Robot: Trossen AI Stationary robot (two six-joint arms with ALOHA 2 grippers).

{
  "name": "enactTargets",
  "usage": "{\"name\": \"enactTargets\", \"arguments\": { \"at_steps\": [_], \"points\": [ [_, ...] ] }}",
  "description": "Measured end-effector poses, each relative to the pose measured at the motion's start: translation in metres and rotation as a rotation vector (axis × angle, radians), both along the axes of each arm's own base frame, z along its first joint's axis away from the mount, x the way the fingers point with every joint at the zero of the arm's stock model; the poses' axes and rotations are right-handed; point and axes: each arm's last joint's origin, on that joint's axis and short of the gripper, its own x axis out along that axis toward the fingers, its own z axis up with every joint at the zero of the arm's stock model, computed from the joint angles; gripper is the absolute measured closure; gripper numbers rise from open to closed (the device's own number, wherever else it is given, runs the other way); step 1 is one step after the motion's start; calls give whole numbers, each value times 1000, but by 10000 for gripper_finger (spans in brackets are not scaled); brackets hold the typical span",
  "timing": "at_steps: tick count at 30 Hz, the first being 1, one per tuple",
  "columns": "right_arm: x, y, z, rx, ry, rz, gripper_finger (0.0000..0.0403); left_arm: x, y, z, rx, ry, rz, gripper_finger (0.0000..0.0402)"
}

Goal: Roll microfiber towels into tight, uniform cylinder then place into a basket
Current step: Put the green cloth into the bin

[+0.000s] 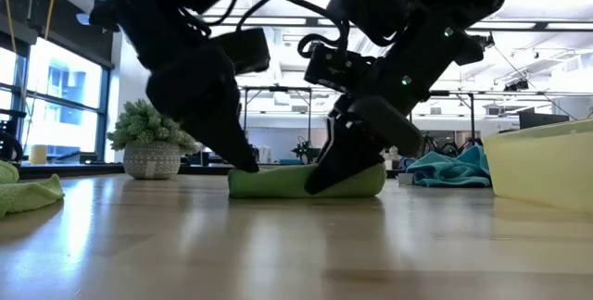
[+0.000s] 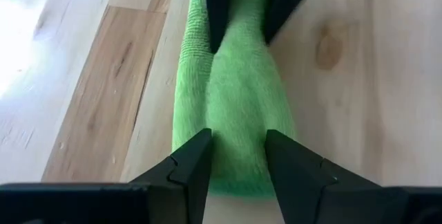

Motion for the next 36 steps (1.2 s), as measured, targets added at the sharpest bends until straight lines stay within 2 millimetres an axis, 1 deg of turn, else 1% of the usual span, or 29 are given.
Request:
{"name": "enactTargets", "arguments": {
  "at_steps": [2,4,6,9,13,15,19,21,26,30,33,36],
  "points": [
    [0,0,0,19,4,-22,369,-3,0,4,-11,12,17,273],
    [-1,-2,-1,31,10,-39,389,-7,1,9,-22,25,37,273],
    [-2,-3,-2,51,21,-67,386,-11,1,15,-40,27,67,273],
    [-4,-7,3,86,36,-114,380,-16,2,21,-72,30,118,273],
    [-13,-11,21,121,47,-169,395,-18,3,27,-100,11,168,273],
    [-19,-12,30,136,54,-215,395,-18,3,27,-108,7,186,273],
    [-31,-15,55,162,38,-338,395,-18,3,27,-112,-3,213,273],
    [-40,-16,65,147,50,-403,397,-17,4,28,-96,-19,247,273],
    [-62,-14,95,164,5,-540,397,-16,7,29,-23,-59,306,273],
    [-87,-11,118,183,-12,-653,397,-16,7,29,-4,-64,317,273],
    [-110,-8,128,207,26,-744,397,-17,8,29,12,-64,324,273],
    [-131,-2,134,237,74,-840,397,-17,8,29,24,-56,321,273]
  ]
}}
